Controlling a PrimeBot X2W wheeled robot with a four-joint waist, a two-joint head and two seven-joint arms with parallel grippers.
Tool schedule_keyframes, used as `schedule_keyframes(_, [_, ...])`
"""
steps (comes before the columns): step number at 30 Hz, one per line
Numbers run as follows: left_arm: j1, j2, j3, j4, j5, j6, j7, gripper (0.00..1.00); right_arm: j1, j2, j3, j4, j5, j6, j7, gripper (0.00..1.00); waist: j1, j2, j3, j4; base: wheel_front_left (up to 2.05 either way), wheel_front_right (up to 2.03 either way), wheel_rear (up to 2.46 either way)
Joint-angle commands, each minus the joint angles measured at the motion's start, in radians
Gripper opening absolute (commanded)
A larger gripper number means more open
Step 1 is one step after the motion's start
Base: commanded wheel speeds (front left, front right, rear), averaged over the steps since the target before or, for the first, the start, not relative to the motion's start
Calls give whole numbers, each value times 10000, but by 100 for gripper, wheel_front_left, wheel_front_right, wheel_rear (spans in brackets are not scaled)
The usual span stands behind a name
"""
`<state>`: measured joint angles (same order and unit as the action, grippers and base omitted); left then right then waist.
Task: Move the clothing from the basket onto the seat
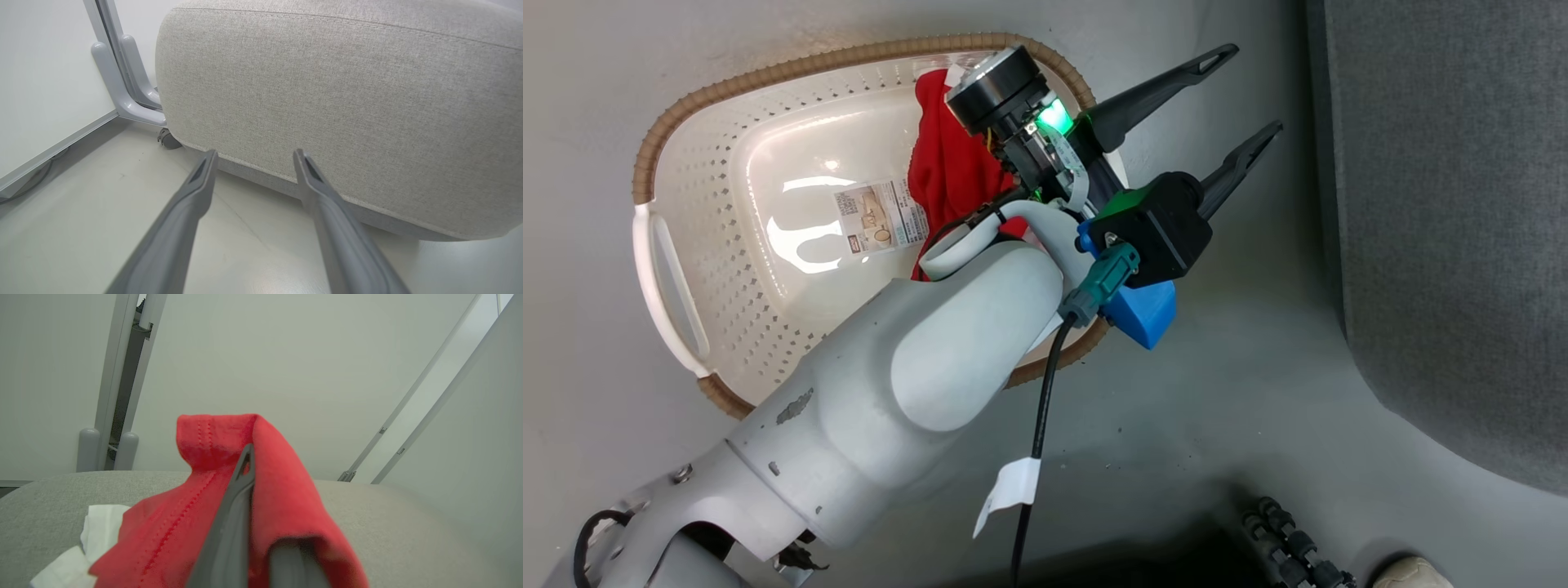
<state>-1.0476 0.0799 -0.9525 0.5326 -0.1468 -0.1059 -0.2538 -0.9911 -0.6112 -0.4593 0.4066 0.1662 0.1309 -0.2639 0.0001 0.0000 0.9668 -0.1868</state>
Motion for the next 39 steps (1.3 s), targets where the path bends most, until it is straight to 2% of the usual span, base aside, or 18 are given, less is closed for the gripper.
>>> schedule_keyframes(1, [-206,-27,-60,-1,18,15,-54,100,230,154,-40,472,32,-2,-8,0,-1,0,20,57,0,0,0])
schedule_keyframes(5, [-283,-61,-113,16,-36,31,-58,100,576,399,14,1350,28,-2,-10,0,-1,0,37,140,0,0,0])
schedule_keyframes(9, [-261,-79,-136,44,-108,83,-77,100,789,704,-111,1539,117,-2,-10,0,-1,0,-33,158,0,0,0])
schedule_keyframes(10, [-233,-67,-130,60,-111,97,-82,100,859,797,-162,1531,155,-2,-10,24,-1,0,-85,149,0,0,0])
schedule_keyframes(11, [-196,-56,-129,79,-114,107,-90,100,963,870,-161,1536,146,-2,-10,100,-1,0,-154,136,0,0,0])
schedule_keyframes(13, [-149,-55,-125,98,-140,121,-97,100,1094,924,-151,1442,88,-2,-10,100,-1,0,-239,131,0,0,0])
schedule_keyframes(19, [262,-67,-21,91,-358,276,-123,100,2485,1653,-377,453,-189,-2,-8,100,-1,0,-1093,49,0,0,0])
schedule_keyframes(23, [860,26,285,-253,-564,422,-124,100,3876,2354,-499,-385,-185,-2,-10,100,-1,0,-2144,-21,0,0,0])
schedule_keyframes(27, [1353,120,607,-515,-718,554,-126,100,4590,2671,-295,-839,-187,-2,-10,100,-1,0,-2853,-32,0,0,0])
schedule_keyframes(33, [2673,362,1602,-1225,-970,934,-126,100,5645,3077,754,-1825,-113,-1,-10,100,-1,0,-4450,85,0,0,0])
schedule_keyframes(39, [3998,445,2855,-1964,-980,1217,-127,100,6362,3318,1922,-2490,16,-1,-10,100,-1,0,-5759,565,0,0,0])
